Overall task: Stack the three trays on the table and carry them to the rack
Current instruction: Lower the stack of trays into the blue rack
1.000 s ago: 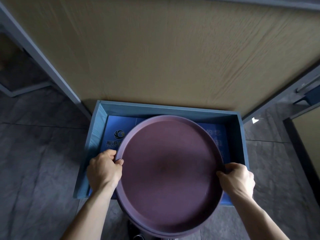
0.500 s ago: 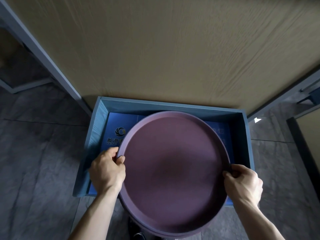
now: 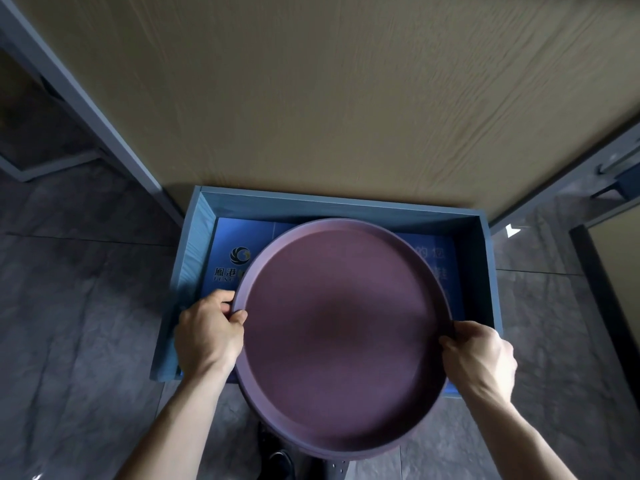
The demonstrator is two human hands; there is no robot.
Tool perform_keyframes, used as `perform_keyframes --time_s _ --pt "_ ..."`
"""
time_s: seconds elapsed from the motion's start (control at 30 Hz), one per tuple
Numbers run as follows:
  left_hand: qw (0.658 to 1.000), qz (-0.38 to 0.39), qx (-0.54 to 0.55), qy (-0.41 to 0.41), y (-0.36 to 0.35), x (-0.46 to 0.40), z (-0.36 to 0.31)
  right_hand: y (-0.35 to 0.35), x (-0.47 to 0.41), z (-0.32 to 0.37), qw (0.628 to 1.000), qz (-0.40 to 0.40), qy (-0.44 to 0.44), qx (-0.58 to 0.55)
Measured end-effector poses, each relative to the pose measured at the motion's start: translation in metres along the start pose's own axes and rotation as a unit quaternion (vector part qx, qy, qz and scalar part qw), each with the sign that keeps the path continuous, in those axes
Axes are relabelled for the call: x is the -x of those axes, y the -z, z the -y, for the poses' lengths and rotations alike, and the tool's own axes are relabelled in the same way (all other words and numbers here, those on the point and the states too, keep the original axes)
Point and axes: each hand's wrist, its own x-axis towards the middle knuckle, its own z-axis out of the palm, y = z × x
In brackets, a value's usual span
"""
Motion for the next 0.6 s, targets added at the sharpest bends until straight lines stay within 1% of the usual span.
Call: perform_keyframes --time_s 0.13,0.23,0.33,0.47,0.6 --pt "1.0 -0.024 -0.013 -0.014 0.0 0.005 0.001 0.0 0.004 -0.004 0.999 -0.01 0.015 0.029" --pt "0.999 -0.022 -0.023 -0.018 -0.001 0.003 0.001 0.001 0.001 -0.003 0.998 -0.002 0.017 0.053" --pt "0.999 -0.018 -0.037 -0.019 -0.001 0.001 0.001 0.002 -0.003 -0.005 0.999 -0.001 0.021 0.037" --pt "0.998 -0.019 -0.051 -0.021 -0.002 0.006 0.002 -0.005 0.002 -0.011 0.999 -0.009 0.022 0.049" --pt "0.998 -0.028 -0.053 -0.031 -0.003 0.007 0.003 -0.011 0.001 -0.012 0.999 -0.013 0.002 0.038"
